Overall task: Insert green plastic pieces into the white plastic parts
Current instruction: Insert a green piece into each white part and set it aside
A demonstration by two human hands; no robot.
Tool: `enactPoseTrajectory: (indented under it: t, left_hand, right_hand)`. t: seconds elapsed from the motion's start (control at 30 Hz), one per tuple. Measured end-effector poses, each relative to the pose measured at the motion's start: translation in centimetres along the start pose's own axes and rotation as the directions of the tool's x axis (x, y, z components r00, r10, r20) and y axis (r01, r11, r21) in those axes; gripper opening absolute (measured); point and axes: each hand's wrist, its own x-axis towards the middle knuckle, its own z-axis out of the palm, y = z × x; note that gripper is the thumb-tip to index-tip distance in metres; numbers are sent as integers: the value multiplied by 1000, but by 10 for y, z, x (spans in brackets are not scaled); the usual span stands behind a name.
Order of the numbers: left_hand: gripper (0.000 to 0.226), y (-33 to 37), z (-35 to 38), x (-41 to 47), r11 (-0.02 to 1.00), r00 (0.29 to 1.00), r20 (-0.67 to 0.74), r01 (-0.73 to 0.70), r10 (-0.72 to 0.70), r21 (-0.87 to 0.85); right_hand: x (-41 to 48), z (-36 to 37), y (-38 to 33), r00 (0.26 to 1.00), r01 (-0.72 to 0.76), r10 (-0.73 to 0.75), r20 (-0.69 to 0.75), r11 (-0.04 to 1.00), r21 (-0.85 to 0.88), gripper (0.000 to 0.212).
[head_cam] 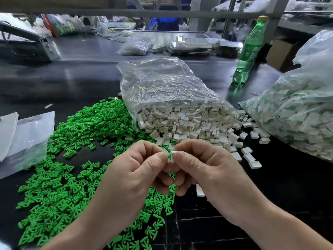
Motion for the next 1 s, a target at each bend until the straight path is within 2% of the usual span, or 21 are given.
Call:
enactPoseTrajectory:
  t: [0.2,0.33,0.43,0.5,0.6,0.67,0.7,0.77,0.83,0.9,1.0]
  left_hand:
    - [17,4,-6,1,993,988,108,115,-115,0]
    - [21,5,-5,1,985,981,112,162,-155,-58]
    - [14,4,-5,2,988,989,88,128,-120,-85]
    - [15,1,-4,3,992,993,78,93,-87,-82]
    - [23,0,-3,2,1000,999,34,27,-27,3]
    - [36,-1,-4,3,993,999,-21,-38,41,112]
    - [43,-1,-4,3,992,996,-52,-63,68,105]
    - [60,-1,0,3,986,998,-64,-2,-9,-167]
    - [79,4,7,-2,930,990,55,142,-131,-340]
    - [86,5,13,-7,925,969,174,222,-175,-309]
    - [79,6,19,-9,915,980,109,196,-168,-352]
  right_hand:
    - [1,-8,-5,986,-131,140,87,986,-102,16]
    - [-2,-4,-4,989,-101,115,93,984,-149,19]
    - [-3,-1,-1,996,-52,60,60,992,-118,20]
    - [-1,1,1,996,-77,79,50,996,-40,20]
    - [1,3,-1,992,-120,118,36,990,78,21]
    - [1,3,-4,991,-132,129,47,988,81,21]
    - [-1,3,-5,989,-138,135,67,989,42,21]
    - [-6,10,-6,980,-146,155,128,986,-74,20]
    - [-12,22,-5,967,-136,166,195,978,-157,18]
    - [-17,33,-6,963,-112,159,216,970,-214,16]
    - [-19,36,-6,973,-82,134,190,963,-258,16]
